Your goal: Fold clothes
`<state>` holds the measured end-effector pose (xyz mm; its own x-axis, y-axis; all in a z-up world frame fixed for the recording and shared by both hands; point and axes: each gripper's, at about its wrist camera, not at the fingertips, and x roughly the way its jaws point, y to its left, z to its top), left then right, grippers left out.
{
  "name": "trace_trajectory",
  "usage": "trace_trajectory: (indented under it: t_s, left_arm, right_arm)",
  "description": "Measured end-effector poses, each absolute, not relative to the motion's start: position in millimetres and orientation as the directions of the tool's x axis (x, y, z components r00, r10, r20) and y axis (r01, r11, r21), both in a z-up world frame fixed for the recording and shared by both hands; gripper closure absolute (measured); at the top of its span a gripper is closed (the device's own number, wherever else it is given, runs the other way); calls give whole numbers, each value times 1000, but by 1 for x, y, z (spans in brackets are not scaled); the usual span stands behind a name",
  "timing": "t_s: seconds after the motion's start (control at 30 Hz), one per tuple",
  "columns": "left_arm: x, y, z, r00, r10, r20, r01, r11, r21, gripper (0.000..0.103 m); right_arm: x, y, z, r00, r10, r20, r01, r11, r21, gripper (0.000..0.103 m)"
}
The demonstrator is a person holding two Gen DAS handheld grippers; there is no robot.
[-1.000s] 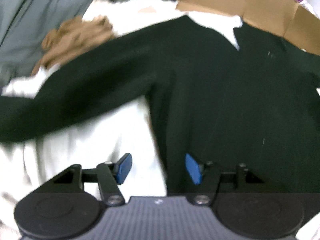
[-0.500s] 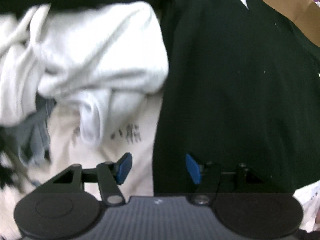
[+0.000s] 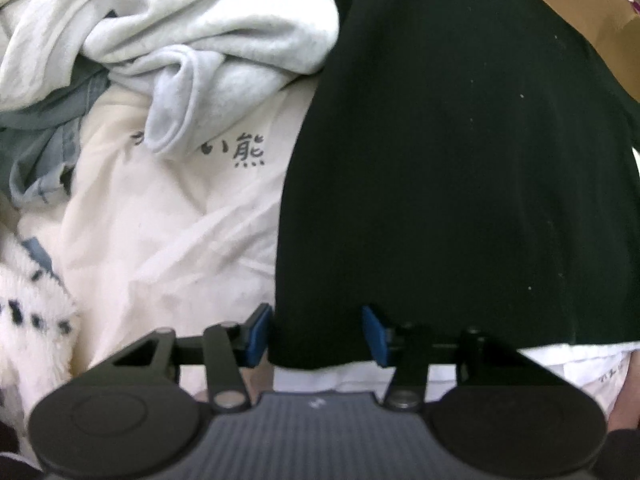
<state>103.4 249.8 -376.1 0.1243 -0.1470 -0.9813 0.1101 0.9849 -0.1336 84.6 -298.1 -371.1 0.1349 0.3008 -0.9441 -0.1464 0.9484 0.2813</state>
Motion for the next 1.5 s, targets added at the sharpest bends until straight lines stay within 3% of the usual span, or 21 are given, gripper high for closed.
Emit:
trace_trajectory:
  t_s: [0.17, 0.23, 0.33, 0.5, 0.57, 0.87, 1.07, 1.13, 1.2, 1.23, 1.27, 1.33, 1.5]
  left_arm:
    - [103, 253, -376, 133, -144, -981, 74, 988, -135, 59]
    - [103, 254, -375, 137, -138, -981, 70, 989, -129, 73]
    - [102, 256, -372, 140, -137, -981, 74, 989, -128, 86]
    - [103, 259, -362, 144, -137, -980, 89, 988, -125, 89]
    - [103, 257, -358, 145, -128, -981, 106, 988, -113, 90]
    - [97, 275, -331, 135, -127, -983, 143, 984, -108, 92]
    - [94, 274, -369, 88, -83, -993, 108, 991, -73, 88]
    - [98, 268, -378, 76, -40, -996, 98, 995, -32, 77]
    - [102, 264, -372, 91, -29, -995, 112, 993, -19, 74]
    - [103, 263, -367, 97, -25, -995, 121, 993, -13, 64]
    - [105, 261, -363, 104, -21, -994, 130, 991, -7, 60]
    - [106, 263, -351, 128, -6, -992, 139, 990, 12, 52]
    - [116, 269, -305, 188, -17, -982, 107, 994, 3, 48]
  right_arm:
    - [73, -291, -378, 95, 296, -950, -152, 948, 280, 66]
    - [68, -288, -387, 70, 294, -953, -150, 948, 282, 66]
    - [58, -281, -398, 36, 307, -951, -153, 942, 298, 66]
    - [40, -267, -405, 3, 341, -940, -185, 924, 334, 75]
    - [36, -266, -404, 3, 340, -940, -186, 924, 334, 97]
    - [16, -263, -388, -47, 335, -941, -190, 922, 337, 100]
    - [14, -255, -416, -57, 296, -953, -128, 945, 301, 97]
    - [18, -254, -416, -61, 303, -951, -126, 943, 308, 93]
    - [18, -258, -406, -50, 296, -954, -135, 944, 300, 78]
    - [17, -260, -400, -40, 287, -957, -144, 946, 290, 69]
    - [16, -262, -393, -28, 278, -960, -151, 948, 279, 66]
    - [17, -271, -378, 6, 277, -961, -135, 952, 274, 66]
    - [22, -293, -329, 119, 276, -954, -69, 961, 269, 66]
